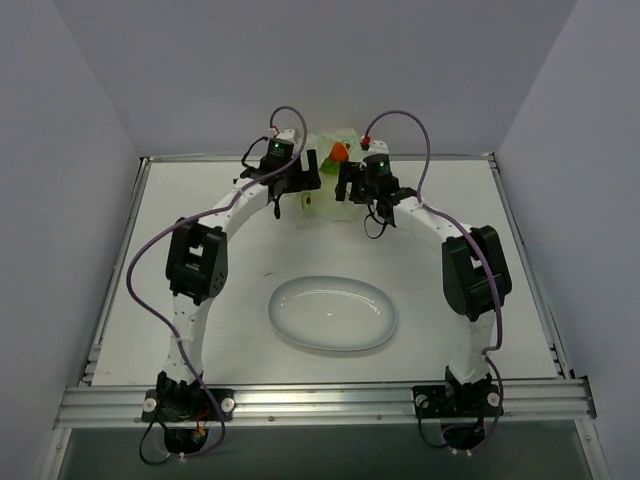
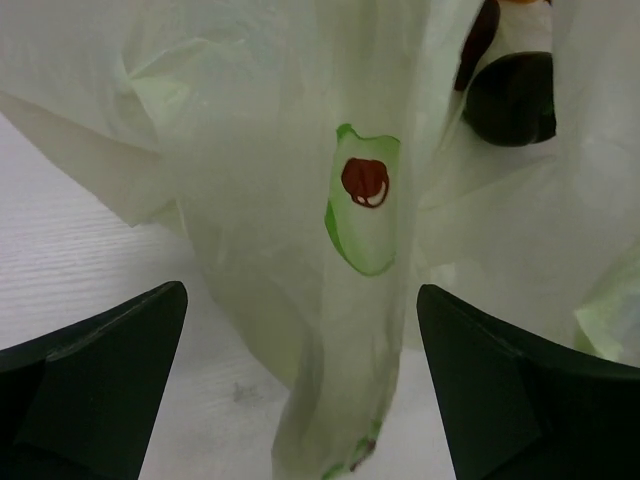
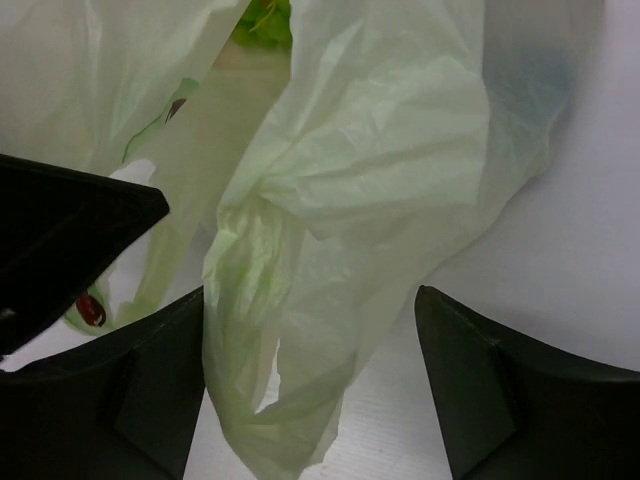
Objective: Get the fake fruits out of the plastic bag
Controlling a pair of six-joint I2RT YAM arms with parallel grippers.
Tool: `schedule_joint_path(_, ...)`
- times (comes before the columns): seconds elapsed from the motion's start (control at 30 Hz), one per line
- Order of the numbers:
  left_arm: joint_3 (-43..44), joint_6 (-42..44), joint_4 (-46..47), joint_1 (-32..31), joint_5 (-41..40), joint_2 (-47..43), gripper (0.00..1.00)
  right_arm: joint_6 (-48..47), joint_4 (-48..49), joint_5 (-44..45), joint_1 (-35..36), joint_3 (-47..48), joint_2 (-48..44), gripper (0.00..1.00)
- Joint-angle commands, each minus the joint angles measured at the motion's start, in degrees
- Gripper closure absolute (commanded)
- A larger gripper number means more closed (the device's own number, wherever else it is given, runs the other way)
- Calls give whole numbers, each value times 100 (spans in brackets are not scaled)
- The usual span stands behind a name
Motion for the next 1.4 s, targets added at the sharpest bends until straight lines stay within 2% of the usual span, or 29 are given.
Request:
schedule_joint_path(0.0, 933, 306, -484, 90, 126, 362, 1, -128, 129, 220, -131, 525, 150, 29)
schedule_joint_path(0.03, 1091, 411, -545, 90, 126, 459, 13, -128, 120, 220, -166, 578, 228, 41)
schedule_joint_path(0.07, 1232, 455, -685, 99, 91, 565, 56, -145, 120, 220, -193, 630, 247, 70)
schedule_joint_path(0.1, 1364, 473, -721, 108, 56, 548, 78, -145, 120, 220, -202, 648, 229, 84)
schedule_joint_path(0.13, 1348, 473, -722, 108, 47, 470, 94, -145, 120, 220, -219, 640, 116, 94)
schedule_joint_path(0.17, 1278, 482, -548, 116, 47, 190, 97, -180, 120, 220, -219, 631, 54, 100)
schedule_joint_path(0.27, 1075, 500, -423, 108, 125, -329, 98, -207, 120, 421, -219, 666, -306, 100)
schedule_joint_path(0.53, 2594, 368, -1345, 257, 907, -568, 98, -295, -213, 343, -298, 1570, -1053, 100)
schedule_joint_path(0.73, 3193, 149, -1847, 336, 1364, -884, 98, -233, -592, -8, -413, 2283, -1360, 100)
schedule_joint_path(0.97, 2325, 139, -1619, 389, 1330, -1701, 98, -181, -671, -210, -579, 2038, -1572, 100)
schedule_joint_path(1.1, 887, 61, -1005, 450, 1278, -2088, 98, -180, -627, -290, -641, 1476, -1704, 100)
schedule_joint_path(1.3, 522, 7, -845, 582, 1313, -1957, 98, -93, -365, -343, -615, 492, -1853, 100)
schedule_joint_path(1.37, 93, -54, -635, 582, 1268, -1983, 98, 39, -75, -291, -615, -42, -1994, 100)
